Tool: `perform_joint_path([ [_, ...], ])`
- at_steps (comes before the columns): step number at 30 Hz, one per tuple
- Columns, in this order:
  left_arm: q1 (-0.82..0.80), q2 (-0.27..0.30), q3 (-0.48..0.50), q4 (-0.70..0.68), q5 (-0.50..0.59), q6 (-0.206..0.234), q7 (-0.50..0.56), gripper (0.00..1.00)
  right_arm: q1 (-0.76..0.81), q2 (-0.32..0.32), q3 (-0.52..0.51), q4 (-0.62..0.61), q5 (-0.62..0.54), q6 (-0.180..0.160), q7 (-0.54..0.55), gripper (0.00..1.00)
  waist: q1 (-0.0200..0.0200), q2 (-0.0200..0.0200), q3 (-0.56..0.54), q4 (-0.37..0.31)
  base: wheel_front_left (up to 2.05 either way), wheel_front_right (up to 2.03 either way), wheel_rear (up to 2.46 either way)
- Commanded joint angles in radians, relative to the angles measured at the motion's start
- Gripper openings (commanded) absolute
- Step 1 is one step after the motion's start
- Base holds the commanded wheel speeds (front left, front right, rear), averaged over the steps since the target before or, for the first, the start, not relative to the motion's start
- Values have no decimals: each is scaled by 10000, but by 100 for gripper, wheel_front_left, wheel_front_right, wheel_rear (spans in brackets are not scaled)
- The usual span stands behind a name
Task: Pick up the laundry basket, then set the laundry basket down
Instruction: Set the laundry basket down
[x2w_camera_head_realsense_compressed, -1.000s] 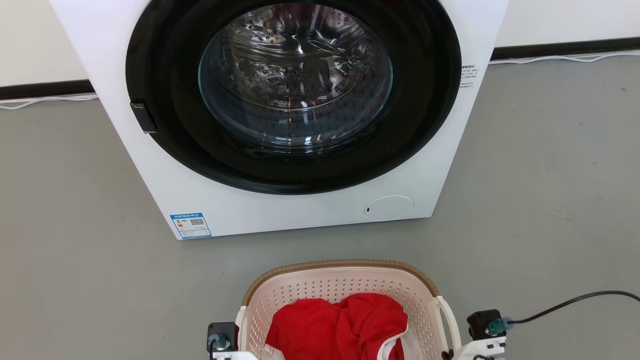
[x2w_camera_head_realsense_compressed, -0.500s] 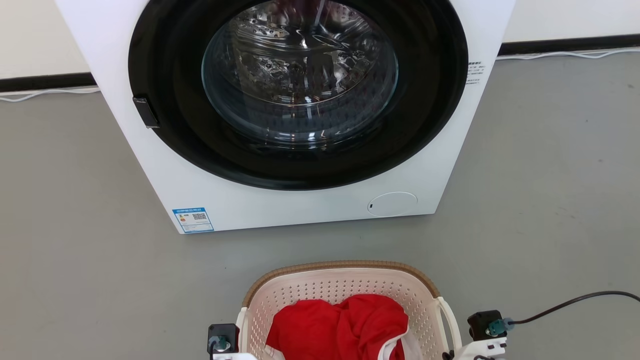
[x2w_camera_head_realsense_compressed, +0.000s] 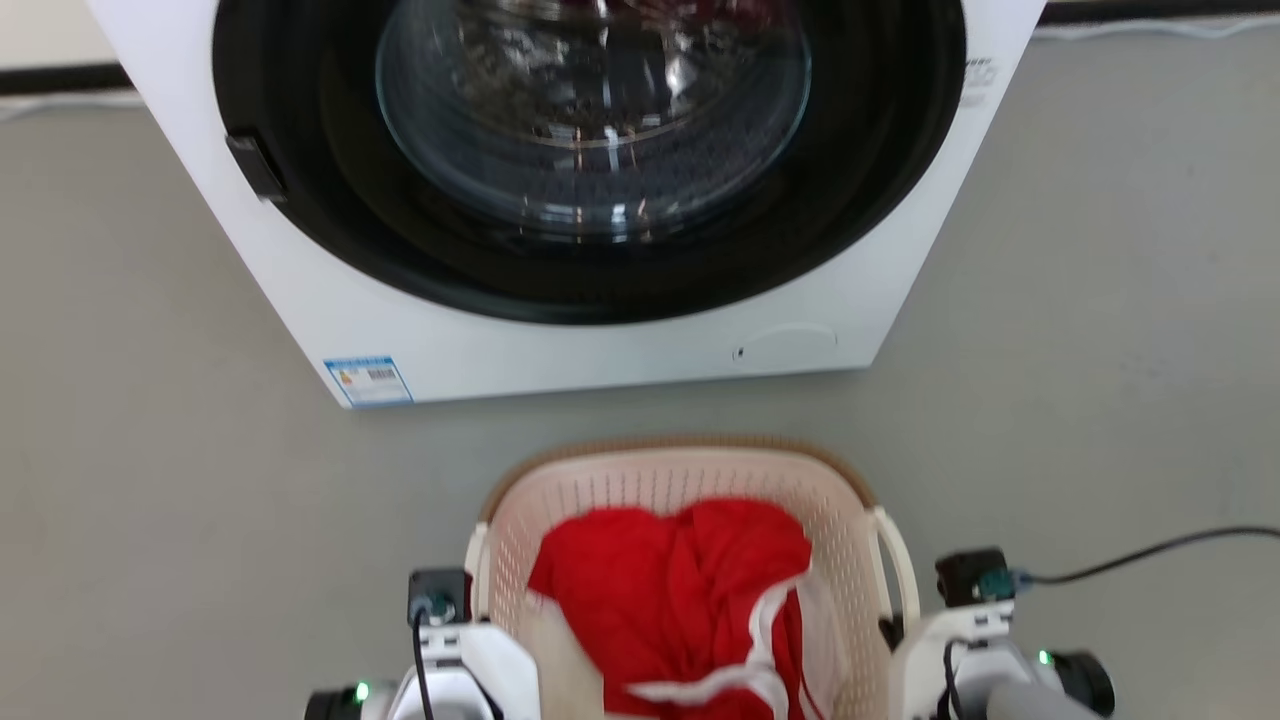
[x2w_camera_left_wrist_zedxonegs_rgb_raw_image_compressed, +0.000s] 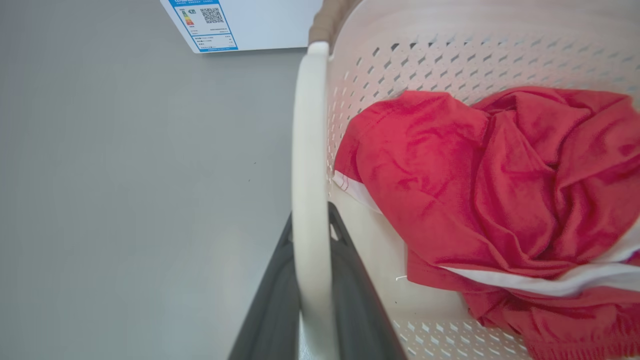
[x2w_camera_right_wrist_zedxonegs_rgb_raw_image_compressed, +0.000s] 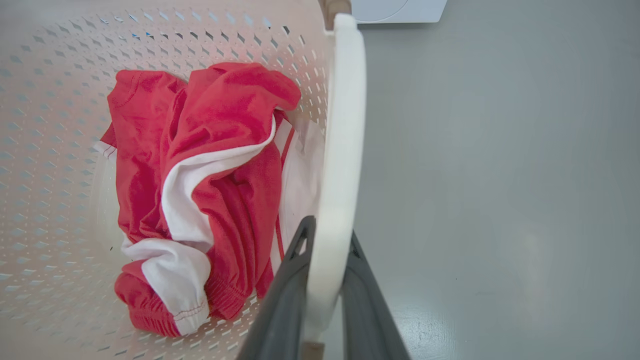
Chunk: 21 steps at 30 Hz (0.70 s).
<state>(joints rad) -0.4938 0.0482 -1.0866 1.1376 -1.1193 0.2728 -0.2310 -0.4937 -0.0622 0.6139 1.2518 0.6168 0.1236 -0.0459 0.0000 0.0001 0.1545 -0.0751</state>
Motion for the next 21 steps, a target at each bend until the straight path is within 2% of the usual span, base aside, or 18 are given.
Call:
perform_joint_path([
  [1, -690, 20, 235, -127, -56, 76, -203, 0, -435, 120, 198, -197, -93, 71, -300, 0, 0, -1, 550, -6, 0, 0, 0],
  [9, -1937, 37, 687, 31, 141, 74, -299, 0, -1656, 120, 151, -85, -496, 71, -971, 0, 0, -1, 2363, 32, 0, 0, 0],
  [21, -3528, 492, 2735, -1412, 2039, 438, -306, 0, -3849, 109, -966, 336, -1881, 71, -2068, 0, 0, -1, 5446, 204, 0, 0, 0],
])
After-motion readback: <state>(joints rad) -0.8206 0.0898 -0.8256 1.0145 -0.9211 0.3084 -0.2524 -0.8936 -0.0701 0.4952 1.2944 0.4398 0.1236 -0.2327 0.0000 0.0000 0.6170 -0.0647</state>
